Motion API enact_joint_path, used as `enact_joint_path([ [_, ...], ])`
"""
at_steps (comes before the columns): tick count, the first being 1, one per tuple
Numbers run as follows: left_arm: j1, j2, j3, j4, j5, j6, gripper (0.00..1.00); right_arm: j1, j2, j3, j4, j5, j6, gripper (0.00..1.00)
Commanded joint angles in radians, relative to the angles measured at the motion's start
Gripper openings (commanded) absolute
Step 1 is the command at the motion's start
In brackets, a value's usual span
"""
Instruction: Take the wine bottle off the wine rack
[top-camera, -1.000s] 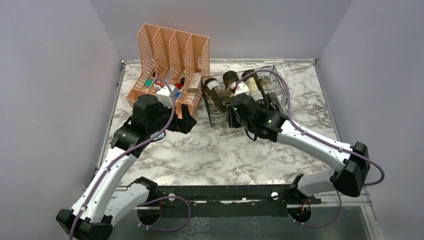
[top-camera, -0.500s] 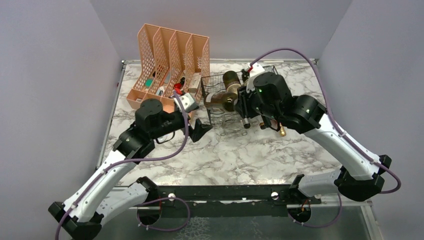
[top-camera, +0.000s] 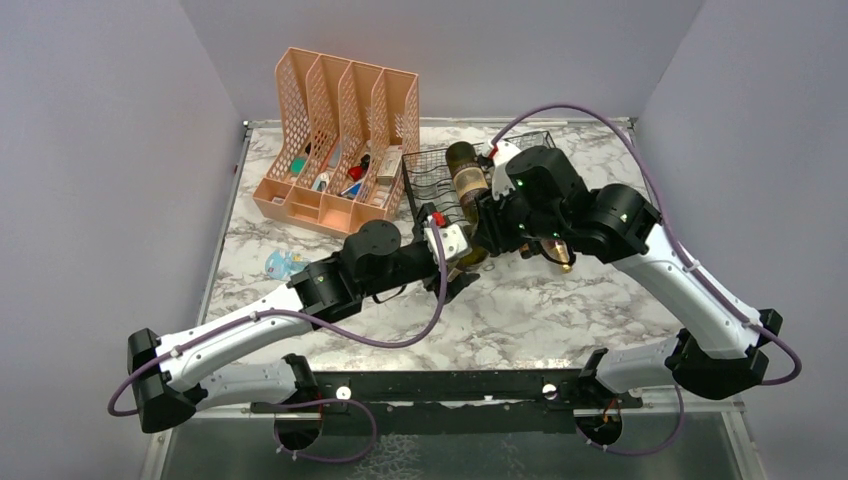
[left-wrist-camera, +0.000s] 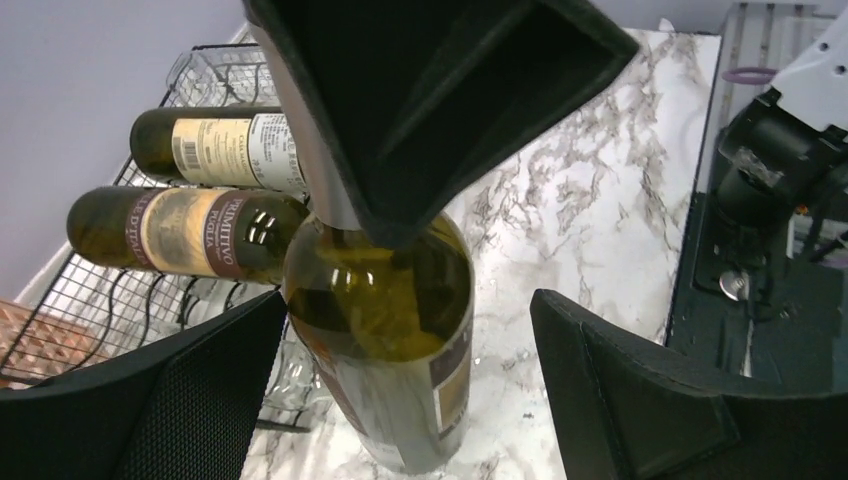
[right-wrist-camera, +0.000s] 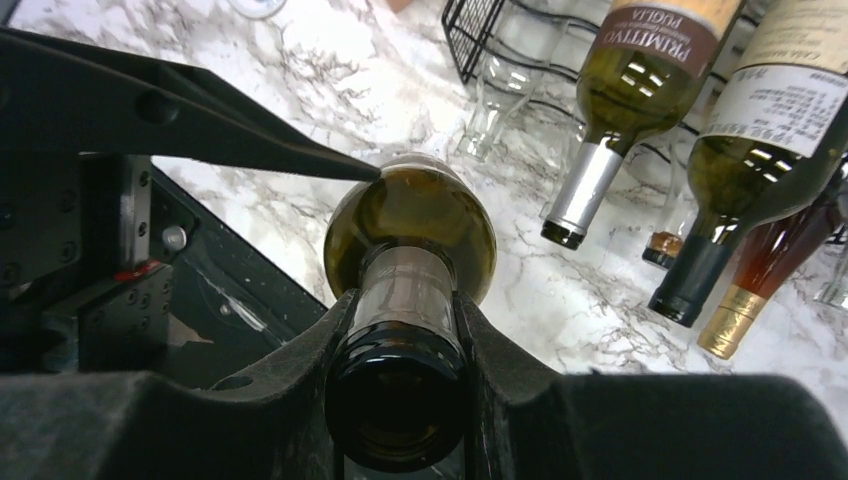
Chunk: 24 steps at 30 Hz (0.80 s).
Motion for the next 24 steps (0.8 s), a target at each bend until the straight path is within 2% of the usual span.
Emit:
enact_joint_path([
  [1, -0.010, -0.033, -0.159, 0.269, -0.065, -0.084, 0.99, 0.008, -0.027, -0.059, 0.132, -0.065, 0.006, 0.01],
  [6, -0.011, -0.029, -0.267, 0.397, -0.118, -0.108, 0.89, 0.008, -0.033, -0.135, 0.211, -0.124, 0.014, 0.01],
  [7, -0.011, -0.023, -0.283, 0.414, -0.138, -0.106, 0.90, 0.008, -0.030, -0.139, 0.220, -0.138, 0.017, 0.01],
  [9, -0.011, -0.018, -0.323, 0.464, -0.165, -0.102, 0.98, 0.009, -0.022, -0.147, 0.234, -0.167, 0.020, 0.01],
  [16, -0.011, -0.003, -0.424, 0.574, -0.267, -0.080, 0.98, 0.009, 0.011, -0.164, 0.258, -0.213, 0.009, 0.01],
  [18, -0.011, -0.004, -0.444, 0.589, -0.295, -0.087, 0.87, 0.009, 0.017, -0.164, 0.270, -0.243, 0.001, 0.01],
  [19, -0.011, -0.009, -0.456, 0.596, -0.327, -0.096, 0.76, 0.009, 0.021, -0.166, 0.277, -0.259, -0.003, 0.01],
  [20, -0.011, -0.017, -0.471, 0.606, -0.362, -0.105, 0.67, 0.009, 0.026, -0.168, 0.280, -0.268, -0.004, 0.04],
  [21, -0.011, -0.026, -0.484, 0.615, -0.395, -0.115, 0.62, 0.009, 0.030, -0.169, 0.286, -0.268, -0.004, 0.13],
  [24, -0.009, -0.080, -0.536, 0.647, -0.497, -0.131, 0.53, 0.009, 0.035, -0.170, 0.299, -0.215, 0.003, 0.52],
])
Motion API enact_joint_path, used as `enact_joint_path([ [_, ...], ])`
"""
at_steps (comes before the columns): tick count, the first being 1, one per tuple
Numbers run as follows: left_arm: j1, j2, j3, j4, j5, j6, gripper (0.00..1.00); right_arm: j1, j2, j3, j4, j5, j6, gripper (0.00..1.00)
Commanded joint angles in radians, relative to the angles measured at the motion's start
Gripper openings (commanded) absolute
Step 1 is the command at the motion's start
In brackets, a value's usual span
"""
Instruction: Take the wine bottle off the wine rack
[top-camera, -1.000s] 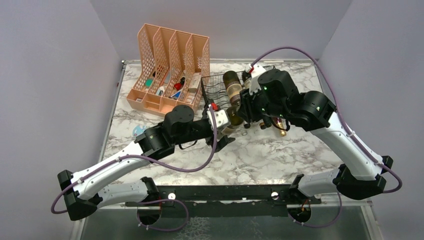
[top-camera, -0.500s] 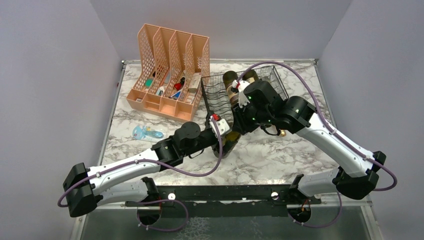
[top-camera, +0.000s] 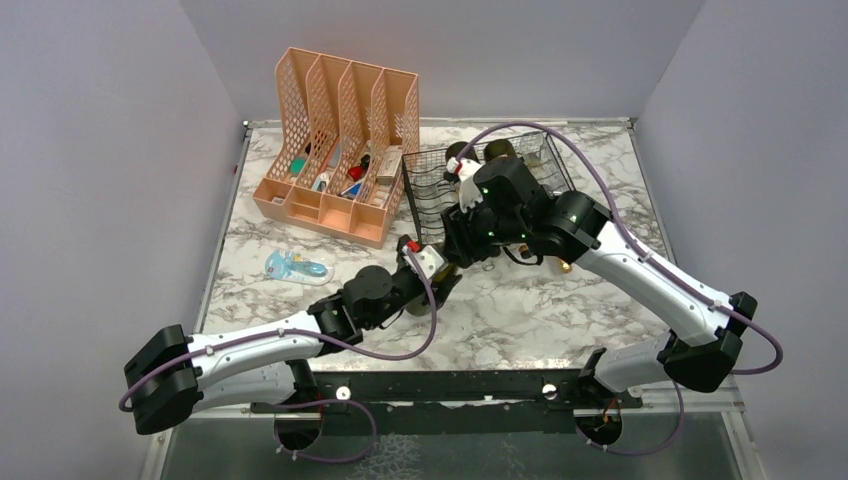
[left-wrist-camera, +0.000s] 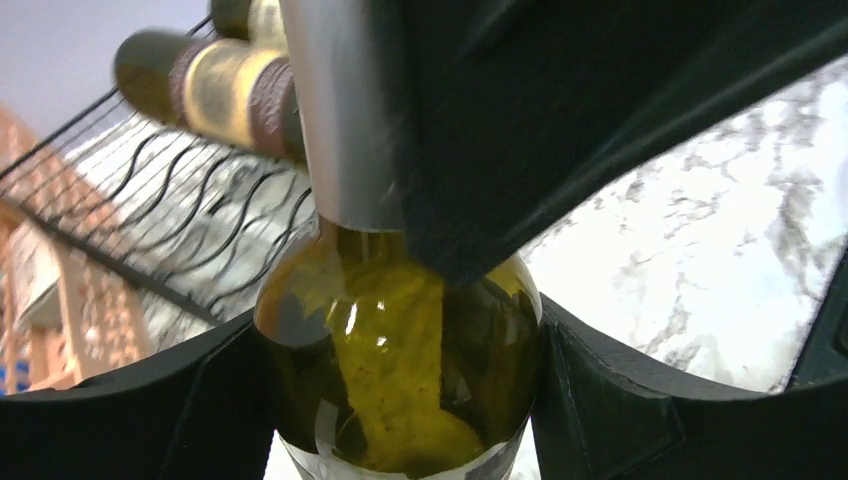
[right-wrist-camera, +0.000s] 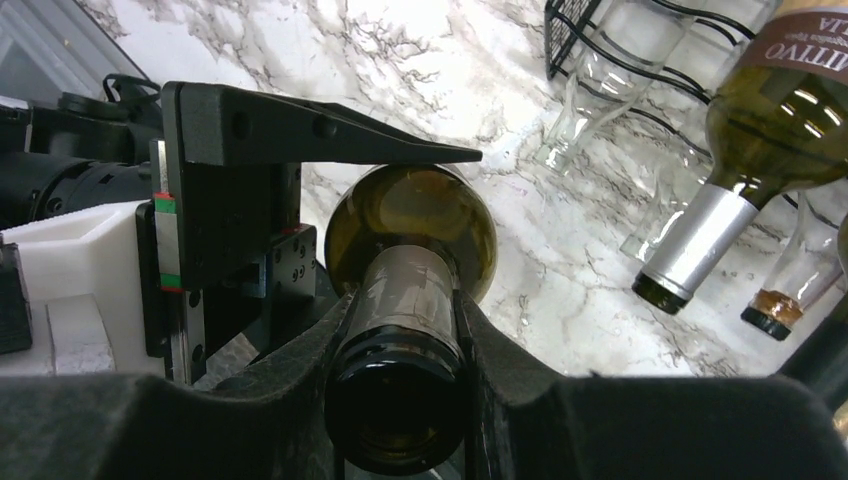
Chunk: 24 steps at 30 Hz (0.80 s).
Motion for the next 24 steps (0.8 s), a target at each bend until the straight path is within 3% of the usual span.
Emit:
enact_joint_path([
  [1, 0.009, -0.081, -0.079, 0.102, -0.251, -0.033, 0.51, 0.007, -0.011, 0.018, 0.107, -0.011, 0.023, 0.64],
  [4, 0.029, -0.144, -0.132, 0.141, -0.350, -0.030, 0.43, 0.007, -0.043, 0.025, 0.142, 0.083, 0.037, 0.97],
  [5, 0.045, -0.167, -0.152, 0.166, -0.373, -0.036, 0.42, 0.006, -0.058, 0.027, 0.158, 0.113, 0.040, 1.00],
  [9, 0.151, -0.252, -0.216, 0.227, -0.415, -0.074, 0.37, -0.048, -0.108, -0.017, 0.218, 0.203, 0.035, 1.00],
  [16, 0.347, -0.286, -0.295, 0.365, -0.427, -0.073, 0.37, -0.242, -0.132, -0.269, 0.345, 0.205, 0.039, 1.00],
  [24, 0.387, -0.204, -0.402, 0.555, -0.417, -0.081, 0.39, -0.248, -0.072, -0.429, 0.451, 0.262, 0.027, 0.98],
])
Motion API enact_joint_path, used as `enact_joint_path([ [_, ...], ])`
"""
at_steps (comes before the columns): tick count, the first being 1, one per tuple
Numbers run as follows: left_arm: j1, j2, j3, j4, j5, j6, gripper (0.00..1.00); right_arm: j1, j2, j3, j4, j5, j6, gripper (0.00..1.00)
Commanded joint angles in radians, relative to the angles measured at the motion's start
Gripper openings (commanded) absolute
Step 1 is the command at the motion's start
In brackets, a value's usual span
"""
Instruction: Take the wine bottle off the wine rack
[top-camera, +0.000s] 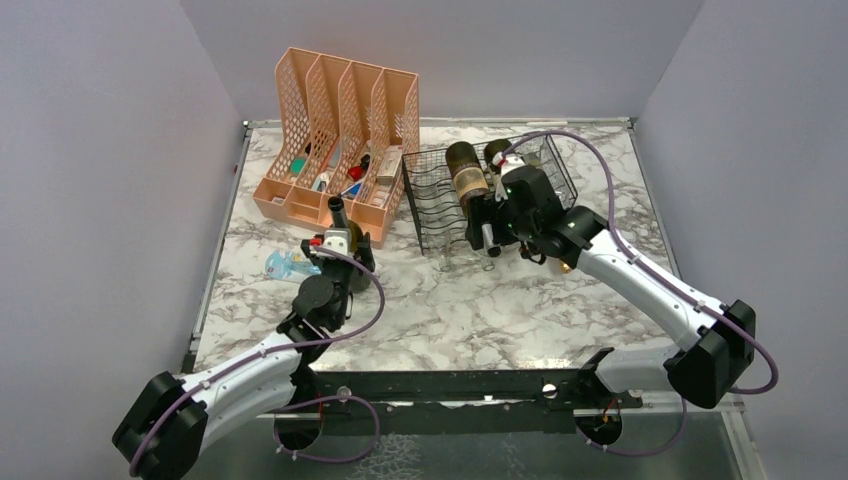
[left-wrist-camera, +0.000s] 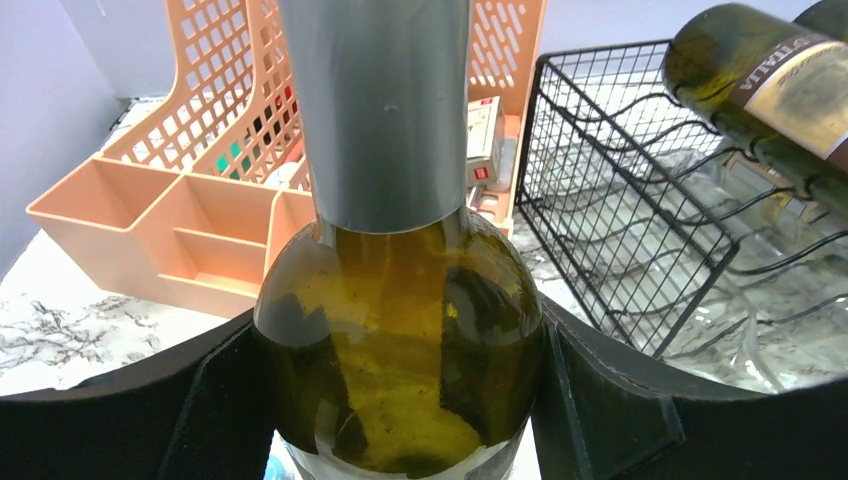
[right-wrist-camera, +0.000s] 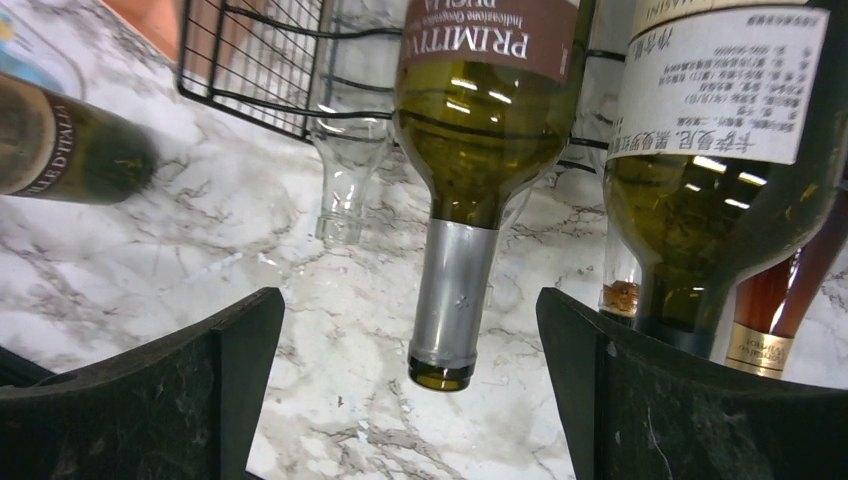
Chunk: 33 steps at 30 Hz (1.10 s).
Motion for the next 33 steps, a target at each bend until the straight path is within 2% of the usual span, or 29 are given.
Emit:
enact_joint_path([
  [1, 0.010, 0.026, -0.072, 0.283, -0.005, -0.009, 0.40, 0.002, 0.011, -0.065, 0.117, 0.063, -0.002, 0.98],
  [5, 0.021, 0.064, -0.125, 0.398, 0.008, 0.007, 0.41, 0.002, 0.040, -0.108, 0.148, 0.067, -0.001, 0.94],
  [8, 0.022, 0.088, -0.125, 0.413, 0.013, 0.014, 0.44, 0.002, 0.049, -0.131, 0.179, 0.063, -0.001, 0.90],
  [10, 0.022, 0.077, -0.126, 0.405, 0.004, -0.003, 0.57, 0.003, 0.060, -0.134, 0.184, 0.070, 0.002, 0.88],
  [12, 0.022, 0.043, -0.113, 0.338, 0.009, -0.023, 0.80, 0.003, 0.073, -0.134, 0.184, 0.080, 0.006, 0.85],
  [14, 0.022, -0.009, -0.085, 0.232, 0.008, -0.055, 0.97, 0.003, 0.088, -0.133, 0.189, 0.079, 0.008, 0.84],
  [19, 0.022, -0.163, -0.049, -0.001, -0.001, -0.182, 0.99, 0.003, 0.135, -0.116, 0.205, 0.097, 0.030, 0.74],
  [23, 0.022, -0.286, 0.018, -0.284, 0.014, -0.294, 0.99, 0.002, 0.166, -0.102, 0.206, 0.131, 0.056, 0.68],
  [24, 0.022, -0.312, 0.050, -0.385, 0.007, -0.337, 0.99, 0.002, 0.169, -0.099, 0.211, 0.130, 0.057, 0.64],
  [26, 0.022, -0.343, 0.144, -0.603, -0.014, -0.438, 0.99, 0.003, 0.172, -0.078, 0.194, 0.129, 0.064, 0.50],
  [28, 0.022, -0.355, 0.262, -0.773, 0.020, -0.486, 0.99, 0.002, 0.157, -0.048, 0.164, 0.120, 0.065, 0.31],
  [29, 0.022, -0.357, 0.317, -0.830, 0.054, -0.474, 0.99, 0.002, 0.143, -0.027, 0.141, 0.113, 0.062, 0.15],
  [30, 0.022, -0.354, 0.396, -0.881, 0.097, -0.459, 0.99, 0.003, 0.125, -0.005, 0.111, 0.108, 0.056, 0.05],
  [33, 0.023, -0.322, 0.569, -0.960, 0.217, -0.357, 0.99, 0.003, 0.043, 0.064, 0.026, 0.090, 0.034, 0.01],
])
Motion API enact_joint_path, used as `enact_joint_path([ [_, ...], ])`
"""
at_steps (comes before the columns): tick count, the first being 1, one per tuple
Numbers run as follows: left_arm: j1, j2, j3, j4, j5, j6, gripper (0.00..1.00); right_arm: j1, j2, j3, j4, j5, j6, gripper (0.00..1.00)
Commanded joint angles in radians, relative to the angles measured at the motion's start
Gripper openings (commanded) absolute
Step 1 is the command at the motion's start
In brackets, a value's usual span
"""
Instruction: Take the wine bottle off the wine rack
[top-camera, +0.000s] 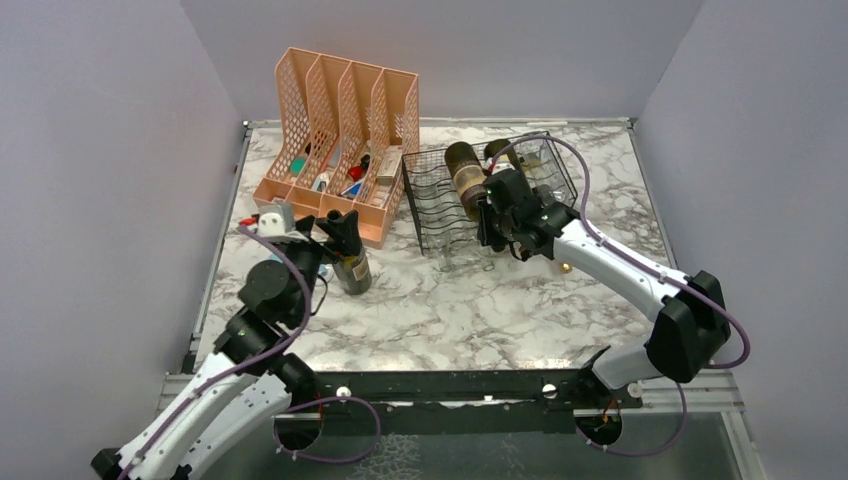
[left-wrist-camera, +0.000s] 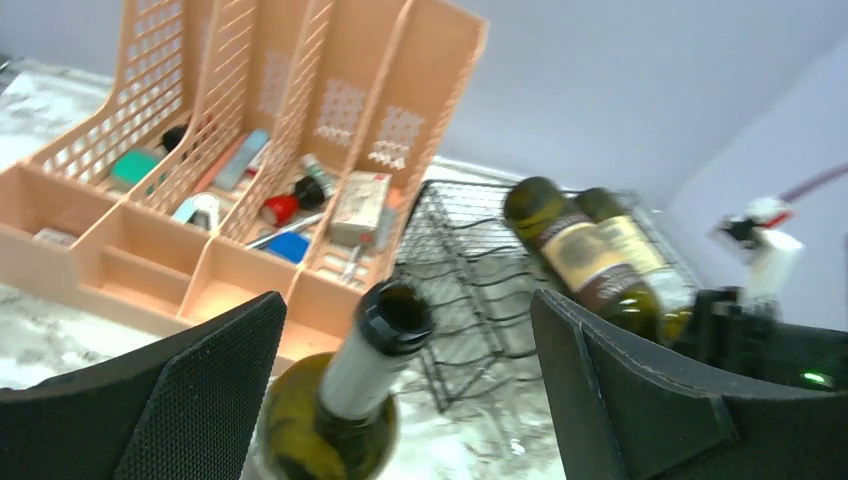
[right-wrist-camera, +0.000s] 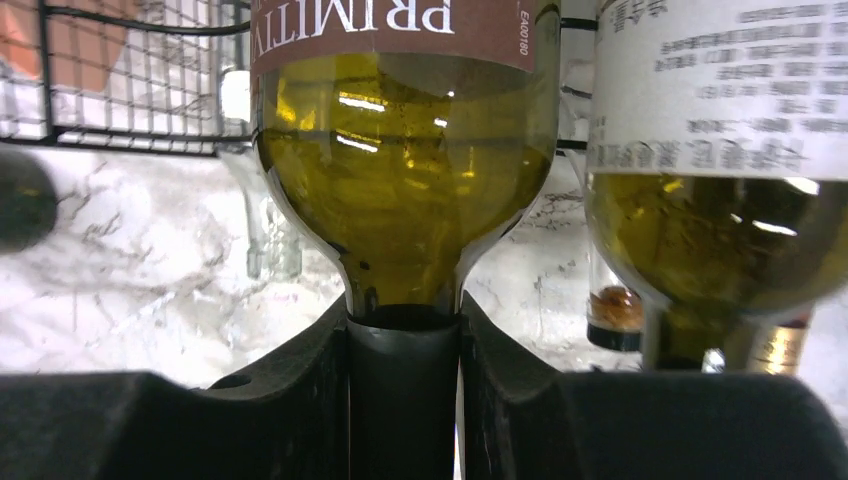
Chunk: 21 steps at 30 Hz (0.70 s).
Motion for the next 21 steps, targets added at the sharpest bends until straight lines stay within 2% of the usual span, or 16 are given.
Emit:
enact_joint_path([
  [1, 0.005, 0.034, 0.264, -0.243, 0.214, 0.084, 0.99, 0.005, -0.153, 0.136, -0.077, -0.029, -0.034, 0.01],
  [7, 0.005, 0.316, 0.550, -0.199, 0.672, 0.337, 0.99, 0.005, -0.286, 0.220, -0.239, -0.173, -0.013, 0.01],
  [9, 0.003, 0.411, 0.595, -0.197, 0.809, 0.400, 0.99, 0.005, -0.314, 0.227, -0.292, -0.212, -0.003, 0.01],
  [11, -0.010, 0.464, 0.590, -0.166, 0.883, 0.463, 0.99, 0.005, -0.353, 0.228, -0.341, -0.243, 0.003, 0.01],
  [14, -0.082, 0.493, 0.542, -0.135, 0.862, 0.608, 0.99, 0.005, -0.405, 0.244, -0.419, -0.272, 0.005, 0.01],
  [18, -0.288, 0.521, 0.489, -0.126, 0.734, 0.834, 0.99, 0.004, -0.437, 0.269, -0.537, -0.324, -0.008, 0.01],
  [21, -0.399, 0.533, 0.440, -0.108, 0.672, 1.019, 0.99, 0.004, -0.448, 0.283, -0.615, -0.372, -0.024, 0.01],
])
